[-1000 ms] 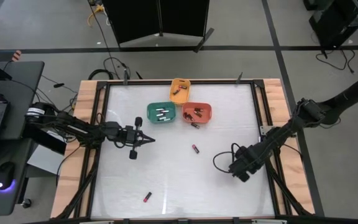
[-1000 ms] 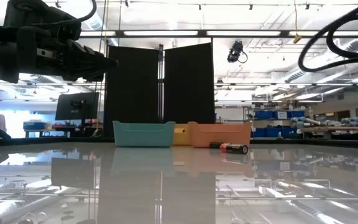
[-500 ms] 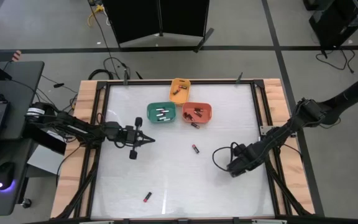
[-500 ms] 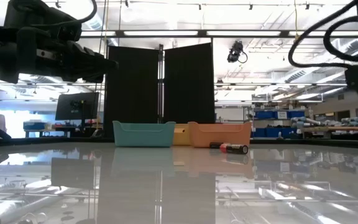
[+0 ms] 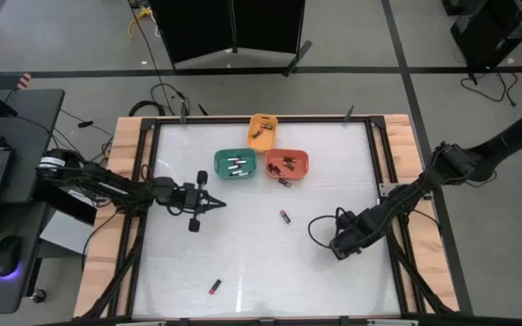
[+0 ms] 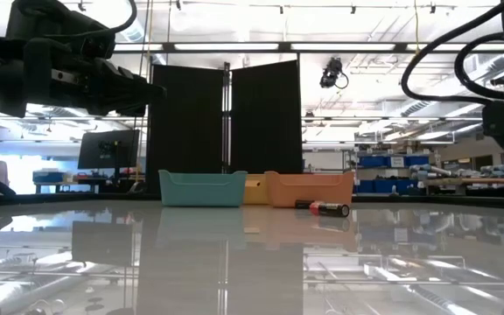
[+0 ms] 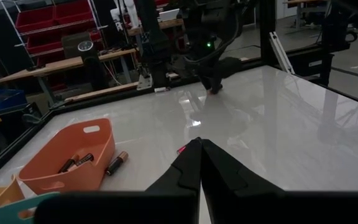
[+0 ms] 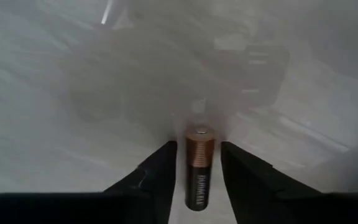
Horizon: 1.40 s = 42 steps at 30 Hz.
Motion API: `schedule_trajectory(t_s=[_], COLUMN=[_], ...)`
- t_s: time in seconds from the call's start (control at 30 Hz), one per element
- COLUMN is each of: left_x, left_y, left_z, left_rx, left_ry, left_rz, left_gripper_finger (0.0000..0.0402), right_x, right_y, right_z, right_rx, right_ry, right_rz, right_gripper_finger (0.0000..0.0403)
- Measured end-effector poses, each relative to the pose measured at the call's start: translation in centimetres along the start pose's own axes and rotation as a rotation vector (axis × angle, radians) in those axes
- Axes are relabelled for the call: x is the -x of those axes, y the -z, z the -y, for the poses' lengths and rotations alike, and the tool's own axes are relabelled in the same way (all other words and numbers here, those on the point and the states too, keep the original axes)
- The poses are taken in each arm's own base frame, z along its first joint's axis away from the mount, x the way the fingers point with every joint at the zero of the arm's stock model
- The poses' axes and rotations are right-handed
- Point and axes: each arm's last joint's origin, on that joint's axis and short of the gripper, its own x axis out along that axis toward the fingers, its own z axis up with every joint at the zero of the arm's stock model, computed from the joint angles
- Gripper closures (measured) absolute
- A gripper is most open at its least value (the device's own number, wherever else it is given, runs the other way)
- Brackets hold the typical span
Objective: Sort batteries
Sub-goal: Put the brown battery into the orange bin
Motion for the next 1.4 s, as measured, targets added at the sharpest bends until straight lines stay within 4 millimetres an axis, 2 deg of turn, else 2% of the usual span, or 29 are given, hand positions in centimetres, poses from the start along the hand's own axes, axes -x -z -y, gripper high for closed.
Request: schedule_trajectory(t_s=[0.27, 0.47, 0.6, 0.73, 0.93, 1.2, 1.4], left_x=[0.0, 0.0, 0.0, 0.0, 0.0, 0.0, 0.0], left_y=[0.1, 0.1, 0.1, 0.0, -0.1, -0.1, -0.1], left_z=[0.0, 0.0, 0.0, 0.0, 0.0, 0.0, -0.1], left_rx=[0.002, 0.002, 0.002, 0.002, 0.003, 0.003, 0.003], left_ry=[0.001, 0.001, 0.001, -0.001, -0.002, -0.007, -0.015], left_rz=[-0.007, -0.007, -0.006, 0.004, 0.01, 0.009, 0.009], left_gripper_finger=[0.0385, 0.0385, 0.0385, 0.0385, 0.0385, 0.0385, 0.0385], right_x=[0.0, 0.0, 0.7, 2.4, 5.0, 10.9, 13.3], right_y=[0.0, 0.0, -0.2, -1.0, -4.7, -11.7, -17.4], right_z=[-0.1, -0.2, -0.7, -1.9, -3.3, -4.9, -6.6], right_rx=[0.095, 0.179, 0.22, 0.255, 0.33, 0.488, 0.631], right_ry=[-0.006, -0.015, -0.017, -0.057, -0.117, -0.154, -0.079], right_rz=[0.009, 0.012, 0.021, 0.107, 0.21, 0.445, 0.536], right_gripper_finger=[0.0316, 0.0336, 0.0338, 0.0339, 0.034, 0.034, 0.034])
